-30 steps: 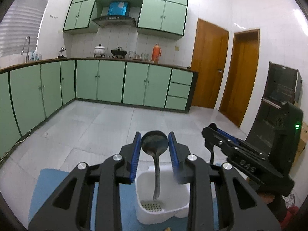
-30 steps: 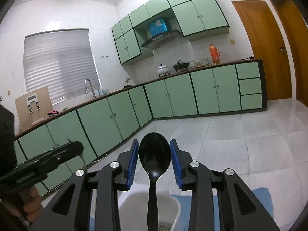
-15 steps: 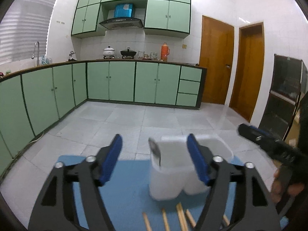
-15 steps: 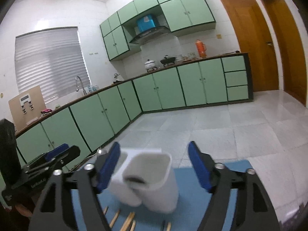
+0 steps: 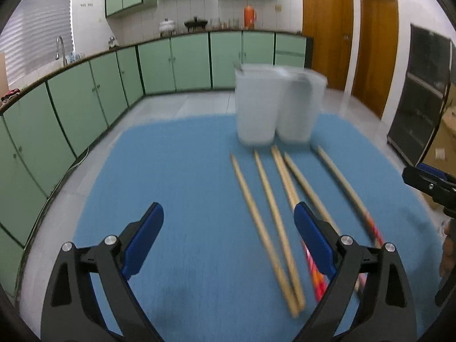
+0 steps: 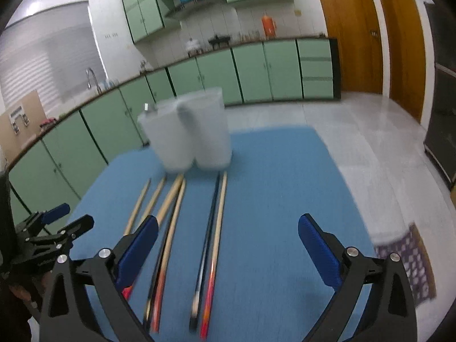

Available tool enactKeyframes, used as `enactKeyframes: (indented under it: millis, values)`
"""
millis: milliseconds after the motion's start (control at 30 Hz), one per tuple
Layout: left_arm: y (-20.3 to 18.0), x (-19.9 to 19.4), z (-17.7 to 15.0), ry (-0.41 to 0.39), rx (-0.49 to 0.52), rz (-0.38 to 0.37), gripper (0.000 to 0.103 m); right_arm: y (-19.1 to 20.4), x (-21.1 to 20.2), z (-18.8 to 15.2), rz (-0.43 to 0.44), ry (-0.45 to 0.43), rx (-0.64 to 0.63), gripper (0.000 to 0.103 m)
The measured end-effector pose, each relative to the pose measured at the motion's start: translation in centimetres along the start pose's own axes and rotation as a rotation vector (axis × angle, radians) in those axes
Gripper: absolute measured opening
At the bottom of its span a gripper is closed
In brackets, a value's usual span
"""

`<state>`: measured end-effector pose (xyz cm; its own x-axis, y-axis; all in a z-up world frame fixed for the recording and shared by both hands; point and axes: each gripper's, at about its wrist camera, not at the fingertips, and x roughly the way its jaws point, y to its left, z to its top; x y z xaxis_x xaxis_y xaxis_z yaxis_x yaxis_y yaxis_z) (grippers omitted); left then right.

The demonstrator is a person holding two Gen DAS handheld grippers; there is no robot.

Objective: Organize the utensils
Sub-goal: 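Move both tools back over the chopsticks on the mat, then grasp a wooden chopstick with the left tool while the right tool grasps a red-patterned chopstick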

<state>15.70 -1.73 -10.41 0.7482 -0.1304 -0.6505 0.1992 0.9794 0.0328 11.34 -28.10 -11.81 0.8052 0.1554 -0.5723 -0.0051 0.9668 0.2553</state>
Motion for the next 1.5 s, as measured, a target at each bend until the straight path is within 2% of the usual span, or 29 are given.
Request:
enactKeyframes:
  millis: [67,200,400,500,633,700,933,1000,1100,1500]
  values:
    - [0.3,-0.4,-1.6,0.034,-0.004,0.003,0.09,0.3,-0.7,-2.2,-0.012,0.036,-0.002,0.094]
    - [0.5,-1.0,-4.3,0.088,-0.031,0.026,0.09,0.4,-1.3,-4.9,-0.012,0.119,0.006,0.077]
    - [0.0,-1.5,-6.3,0.13,-0.075,0.049,0.09,1.1,-1.1,-7.2,0.009,0.201,-0.014,0.051]
    - [-0.2,-1.8,-6.6,0.139,-0.073,0.056,0.09,1.7,-0.8,-7.7,0.002,0.212,-0.045,0.04]
    - [-0.3,-2.0,-6.8,0.144,-0.067,0.064,0.09,2.2,-0.6,-8.2,-0.025,0.204,-0.1,0.031]
    - [-0.3,-2.0,-6.9,0.147,-0.064,0.065,0.09,2.1,-0.5,-8.3,-0.027,0.203,-0.101,0.027]
    - [-0.6,-1.7,-7.0,0.163,-0.064,0.067,0.09,3.1,0.2,-8.0,-0.052,0.193,-0.144,0.023]
    - [-0.5,-1.7,-7.0,0.165,-0.067,0.065,0.09,3.5,0.4,-8.1,-0.078,0.189,-0.172,0.018]
    - [-0.9,-1.6,-6.9,0.166,-0.065,0.053,0.09,2.8,0.3,-8.0,-0.076,0.187,-0.149,0.007]
    - [-2.7,-0.3,-7.2,0.209,-0.039,0.026,0.09,1.5,0.0,-8.0,-0.055,0.186,-0.104,0.006]
